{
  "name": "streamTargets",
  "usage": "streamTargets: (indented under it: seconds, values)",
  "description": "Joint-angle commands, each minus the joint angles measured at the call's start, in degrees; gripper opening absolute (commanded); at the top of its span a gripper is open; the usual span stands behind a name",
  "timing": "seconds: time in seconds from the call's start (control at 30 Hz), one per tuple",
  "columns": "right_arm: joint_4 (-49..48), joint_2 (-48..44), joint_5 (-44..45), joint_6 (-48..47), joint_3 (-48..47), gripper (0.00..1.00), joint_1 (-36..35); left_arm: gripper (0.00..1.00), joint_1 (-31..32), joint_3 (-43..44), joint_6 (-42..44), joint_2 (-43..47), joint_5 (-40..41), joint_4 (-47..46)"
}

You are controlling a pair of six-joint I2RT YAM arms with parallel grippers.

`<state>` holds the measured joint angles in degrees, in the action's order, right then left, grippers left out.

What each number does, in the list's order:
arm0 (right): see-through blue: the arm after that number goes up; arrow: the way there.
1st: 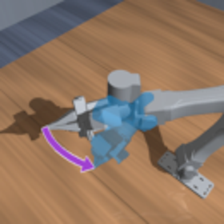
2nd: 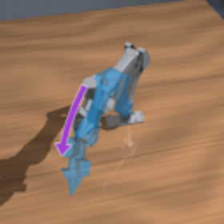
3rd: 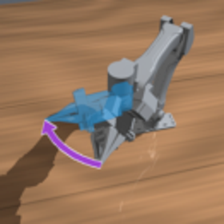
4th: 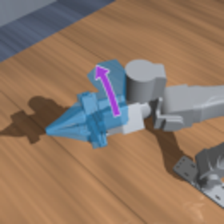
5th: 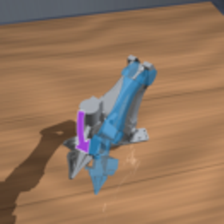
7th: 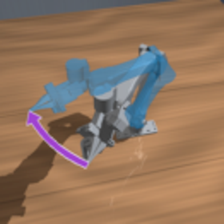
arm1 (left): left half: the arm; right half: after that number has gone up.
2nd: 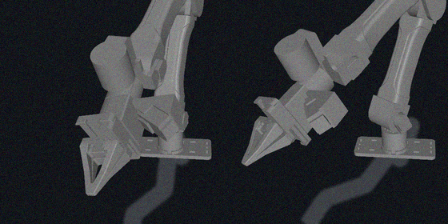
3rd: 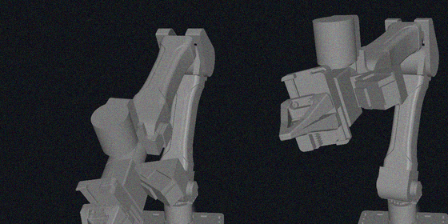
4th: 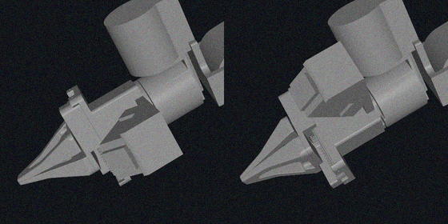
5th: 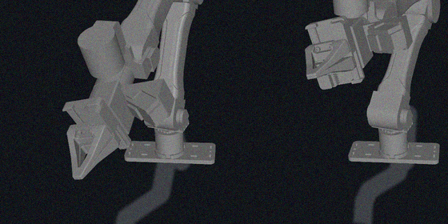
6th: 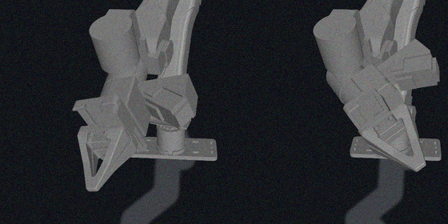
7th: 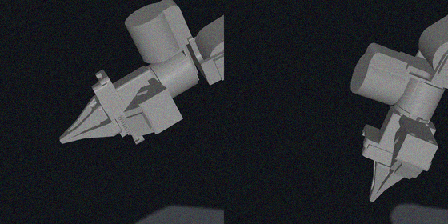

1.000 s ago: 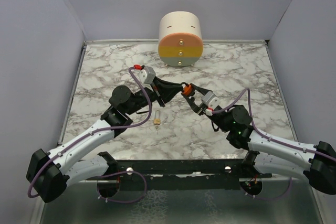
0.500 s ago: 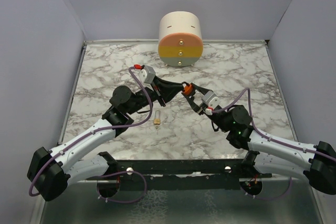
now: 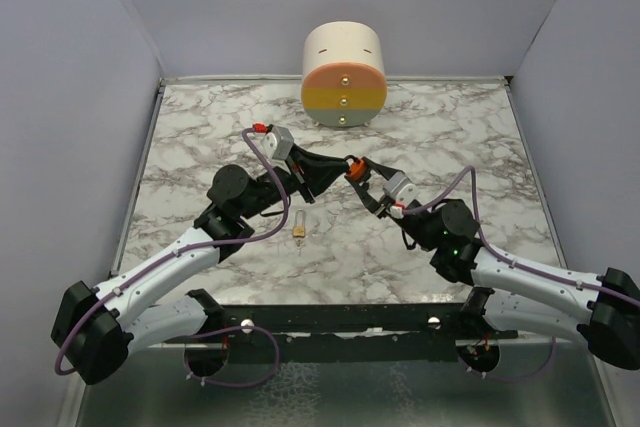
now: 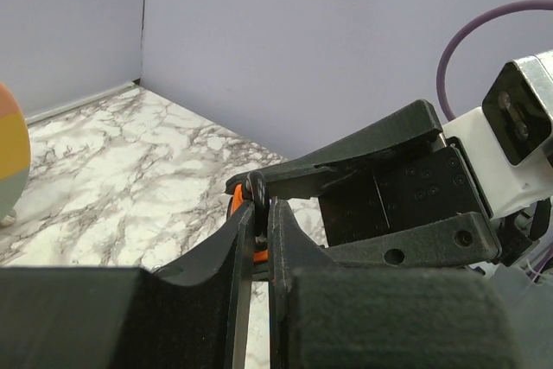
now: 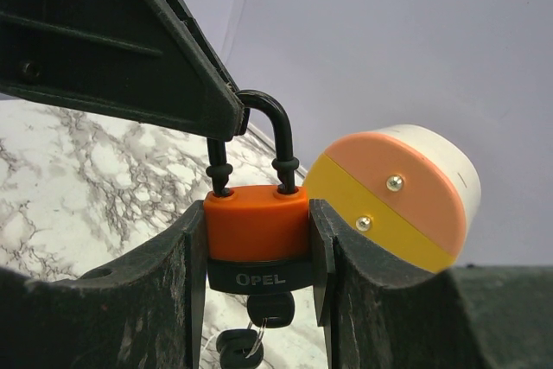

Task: Lock with the key
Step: Lock the lock.

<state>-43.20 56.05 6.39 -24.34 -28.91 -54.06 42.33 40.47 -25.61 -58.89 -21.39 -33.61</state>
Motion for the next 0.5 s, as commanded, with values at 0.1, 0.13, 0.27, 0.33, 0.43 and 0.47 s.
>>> streamTargets:
  seconds: [0.1, 0.13, 0.27, 0.33, 0.43, 0.47]
  values:
    - [-22.45, -1.64, 8.09, -0.28, -8.84, 0.02, 1.28, 0.00, 1.03, -4.86, -1.57, -2.49, -8.81, 15.05]
    - [-22.57, -1.43, 8.06, -0.30, -9.00, 0.02, 1.25, 0.00, 1.18, -4.94, -1.60, -2.66, -8.92, 15.05]
    - [-23.18, -0.07, 8.57, -0.47, -10.61, 0.02, 1.24, 0.00, 1.98, -5.53, -1.59, -3.57, -9.11, 14.80]
    - [-23.01, 0.38, 8.19, -0.38, -11.63, 0.02, 1.17, 0.00, 2.82, -5.95, -1.49, -4.27, -8.82, 14.66]
    - [-22.98, 1.06, 7.93, -0.82, -13.06, 0.02, 0.77, 0.00, 3.97, -6.64, -1.19, -5.10, -7.86, 14.44]
    - [-22.90, 1.14, 7.86, -0.80, -13.38, 0.02, 0.68, 0.00, 4.14, -6.90, -1.02, -5.24, -7.41, 14.39]
